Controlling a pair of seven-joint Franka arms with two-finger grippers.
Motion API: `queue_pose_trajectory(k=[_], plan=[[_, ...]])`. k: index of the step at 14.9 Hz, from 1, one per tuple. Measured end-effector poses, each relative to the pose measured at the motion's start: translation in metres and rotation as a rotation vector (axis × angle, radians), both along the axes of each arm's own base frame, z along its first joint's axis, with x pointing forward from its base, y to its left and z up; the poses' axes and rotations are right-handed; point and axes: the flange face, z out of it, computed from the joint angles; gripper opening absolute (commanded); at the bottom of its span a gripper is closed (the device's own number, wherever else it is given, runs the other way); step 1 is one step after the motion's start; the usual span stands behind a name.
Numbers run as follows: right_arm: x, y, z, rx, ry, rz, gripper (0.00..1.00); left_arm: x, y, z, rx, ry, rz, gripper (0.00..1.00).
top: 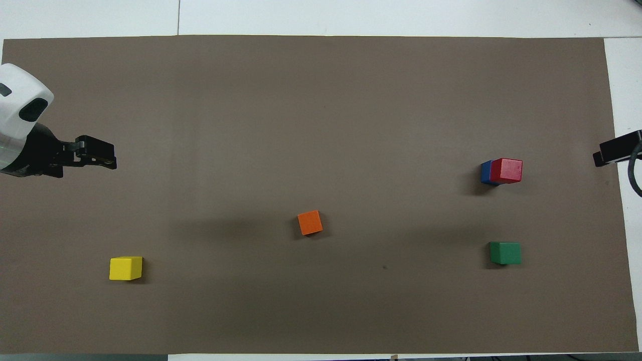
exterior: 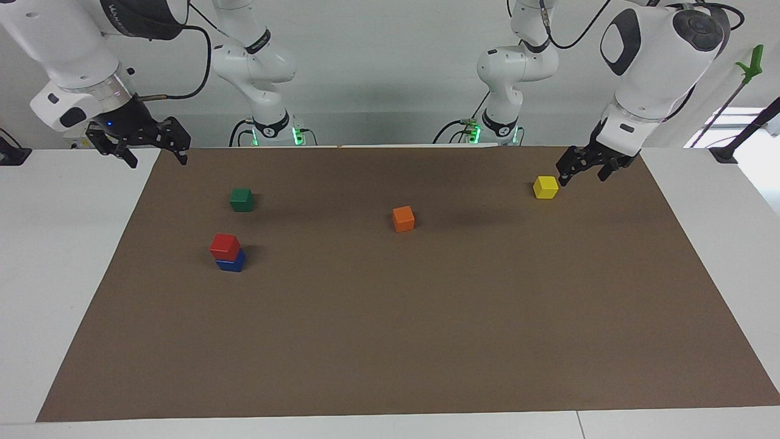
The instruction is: Transfer red block to right arm and stack on blue block
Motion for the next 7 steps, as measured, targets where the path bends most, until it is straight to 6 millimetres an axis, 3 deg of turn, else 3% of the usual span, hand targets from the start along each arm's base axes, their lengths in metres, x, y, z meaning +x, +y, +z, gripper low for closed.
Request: queue_pose_trajectory(k=[7], plan=[[0.0, -0.0021, 0.0007, -0.007, -0.002, -0.004, 1.0, 0.0, 0.0, 0.0, 0.0, 0.0, 0.0, 1.0]])
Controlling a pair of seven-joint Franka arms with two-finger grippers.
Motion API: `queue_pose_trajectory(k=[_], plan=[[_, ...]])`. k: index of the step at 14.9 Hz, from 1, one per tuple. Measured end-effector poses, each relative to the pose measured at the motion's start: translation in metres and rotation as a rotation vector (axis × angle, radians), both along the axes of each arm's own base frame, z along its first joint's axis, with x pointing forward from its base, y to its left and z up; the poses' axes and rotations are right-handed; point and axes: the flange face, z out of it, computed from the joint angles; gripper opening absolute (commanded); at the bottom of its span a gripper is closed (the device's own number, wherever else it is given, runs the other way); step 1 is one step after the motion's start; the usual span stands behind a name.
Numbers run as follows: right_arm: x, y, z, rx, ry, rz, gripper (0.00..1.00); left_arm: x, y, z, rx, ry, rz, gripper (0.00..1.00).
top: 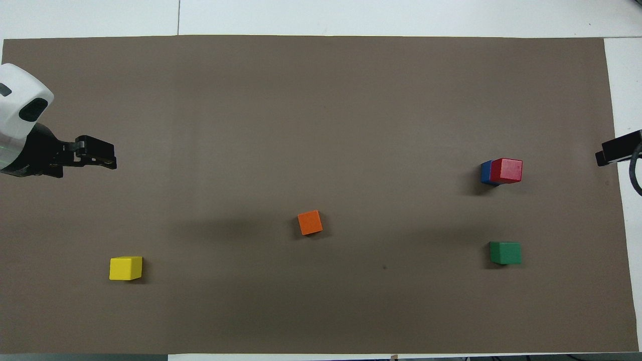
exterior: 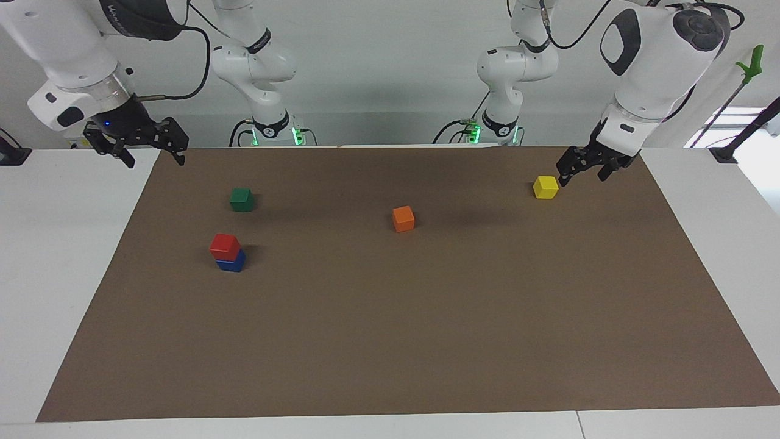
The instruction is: Transfer red block to right arm and stack on blue block
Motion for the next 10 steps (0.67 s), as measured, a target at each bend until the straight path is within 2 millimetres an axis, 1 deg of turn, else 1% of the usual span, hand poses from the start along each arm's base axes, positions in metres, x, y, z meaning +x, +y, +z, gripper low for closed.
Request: queue_pose_trajectory(k=[10], plan=[[-0.0003, -0.0027, 0.0008, -0.001, -0.002, -0.005, 1.0, 0.0, 0.0, 0.0, 0.0, 0.0, 0.0, 1.0]])
